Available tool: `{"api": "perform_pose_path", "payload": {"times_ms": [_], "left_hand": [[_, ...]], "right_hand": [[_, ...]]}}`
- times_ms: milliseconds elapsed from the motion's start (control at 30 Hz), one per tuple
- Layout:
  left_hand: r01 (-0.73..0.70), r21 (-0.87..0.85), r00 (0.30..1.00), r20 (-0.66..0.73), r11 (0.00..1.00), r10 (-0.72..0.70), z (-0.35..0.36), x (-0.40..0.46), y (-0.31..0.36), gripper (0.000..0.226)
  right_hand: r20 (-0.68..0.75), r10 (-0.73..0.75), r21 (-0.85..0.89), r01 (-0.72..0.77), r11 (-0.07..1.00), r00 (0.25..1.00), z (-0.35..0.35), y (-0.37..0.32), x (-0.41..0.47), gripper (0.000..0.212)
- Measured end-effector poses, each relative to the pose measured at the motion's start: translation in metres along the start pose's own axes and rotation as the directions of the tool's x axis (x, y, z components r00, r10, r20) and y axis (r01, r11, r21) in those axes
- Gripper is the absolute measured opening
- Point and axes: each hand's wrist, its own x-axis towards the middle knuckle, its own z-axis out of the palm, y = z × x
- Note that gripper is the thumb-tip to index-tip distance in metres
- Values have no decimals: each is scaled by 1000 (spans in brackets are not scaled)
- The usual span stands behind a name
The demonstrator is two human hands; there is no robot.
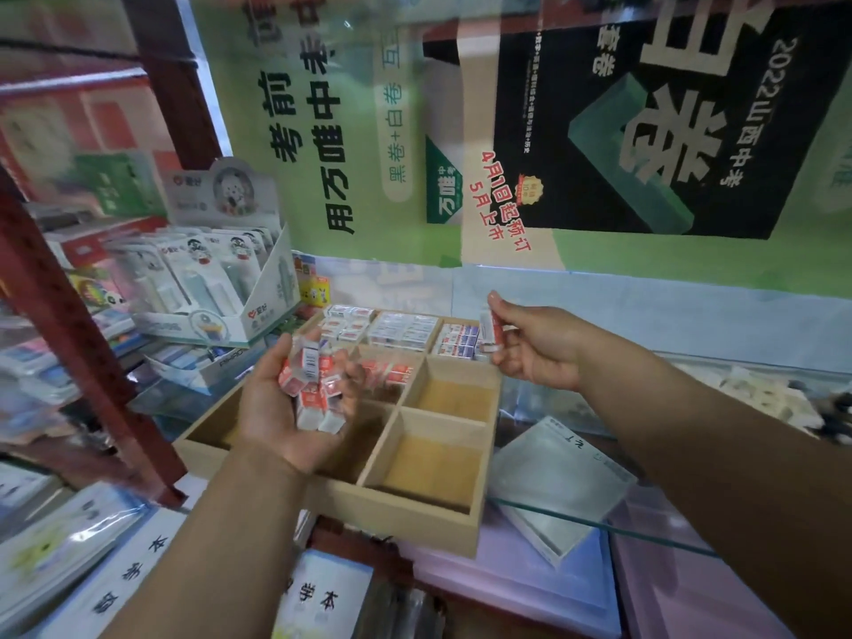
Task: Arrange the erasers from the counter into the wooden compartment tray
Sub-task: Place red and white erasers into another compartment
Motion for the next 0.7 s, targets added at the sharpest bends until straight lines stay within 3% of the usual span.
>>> {"api": "perform_pose_path", "payload": {"times_ms": [100, 200, 267, 333, 400, 467, 533, 633, 700], "left_hand": [[-80, 20, 996, -35, 997, 81, -15, -9, 12, 25], [-138, -15, 990, 0, 990, 138, -21, -11, 16, 49], [-153, -37, 988, 0, 988, 153, -20, -15, 16, 43], [-142, -67, 990, -19, 988, 141, -16, -17, 14, 28], [-133, -93, 991, -39, 987, 130, -14, -17, 13, 27], [-120, -104, 992, -56, 987, 115, -14, -17, 13, 30], [-116, -106, 992, -57, 987, 111, -15, -16, 13, 31], [-116, -111, 993, -51, 987, 111, -17, -15, 14, 31], [-115, -120, 993, -50, 986, 109, -20, -14, 15, 31]], "right_hand": [[34, -56, 6, 56, 998, 998, 18, 8, 5, 13], [53, -48, 52, 46, 998, 997, 36, 13, 10, 11], [53, -37, 53, 34, 998, 998, 49, 15, 14, 14], [46, -59, -54, 61, 997, 997, 61, 18, 18, 15], [6, -135, -245, 132, 960, 991, 71, 20, 24, 20], [-17, -273, -517, 225, 826, 962, 79, 20, 33, 27], [65, -377, -779, 283, 559, 924, 86, 15, 44, 27], [279, -292, -907, 352, 234, 915, 99, 9, 54, 20], [360, -166, -919, 380, 109, 918, 108, 8, 59, 17]]}}
